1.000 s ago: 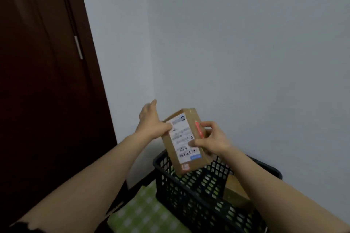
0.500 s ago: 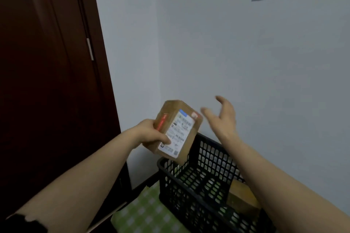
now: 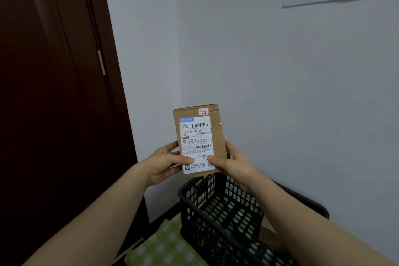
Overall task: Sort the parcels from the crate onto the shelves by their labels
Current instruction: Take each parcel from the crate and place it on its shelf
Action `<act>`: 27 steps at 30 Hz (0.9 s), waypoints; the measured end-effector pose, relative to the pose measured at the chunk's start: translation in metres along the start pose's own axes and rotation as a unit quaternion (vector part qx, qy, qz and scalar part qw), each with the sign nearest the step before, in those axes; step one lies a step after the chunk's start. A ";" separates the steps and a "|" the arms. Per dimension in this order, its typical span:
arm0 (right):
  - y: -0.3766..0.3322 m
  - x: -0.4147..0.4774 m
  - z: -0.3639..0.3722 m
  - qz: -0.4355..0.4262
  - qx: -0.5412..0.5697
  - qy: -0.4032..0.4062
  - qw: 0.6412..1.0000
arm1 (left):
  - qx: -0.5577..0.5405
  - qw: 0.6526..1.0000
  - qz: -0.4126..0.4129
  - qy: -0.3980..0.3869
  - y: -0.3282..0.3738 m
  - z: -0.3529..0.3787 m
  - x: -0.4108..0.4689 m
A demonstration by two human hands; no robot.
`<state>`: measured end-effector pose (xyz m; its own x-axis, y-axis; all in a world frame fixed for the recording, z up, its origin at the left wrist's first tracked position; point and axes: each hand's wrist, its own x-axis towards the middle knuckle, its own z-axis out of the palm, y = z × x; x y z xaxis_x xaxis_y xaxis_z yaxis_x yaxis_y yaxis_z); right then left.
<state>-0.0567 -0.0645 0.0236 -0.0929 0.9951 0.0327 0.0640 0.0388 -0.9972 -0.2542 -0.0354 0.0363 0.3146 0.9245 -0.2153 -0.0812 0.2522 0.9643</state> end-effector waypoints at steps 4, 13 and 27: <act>-0.001 0.000 0.001 -0.008 -0.001 -0.005 1.000 | -0.003 1.000 0.010 -0.002 0.000 -0.002 0.000; 0.004 0.004 0.005 0.002 -0.012 -0.028 1.000 | 0.005 1.000 0.013 0.017 -0.005 -0.015 -0.013; -0.020 -0.013 0.210 0.053 0.085 -0.344 0.933 | -0.038 0.976 -0.026 0.214 -0.063 -0.137 -0.253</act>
<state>-0.2655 -0.0971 0.0289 -0.7157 0.6958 -0.0595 -0.0443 -0.1303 -0.9905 -0.4586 -0.2456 0.0091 -0.1023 0.9403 -0.3245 -0.1501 0.3079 0.9395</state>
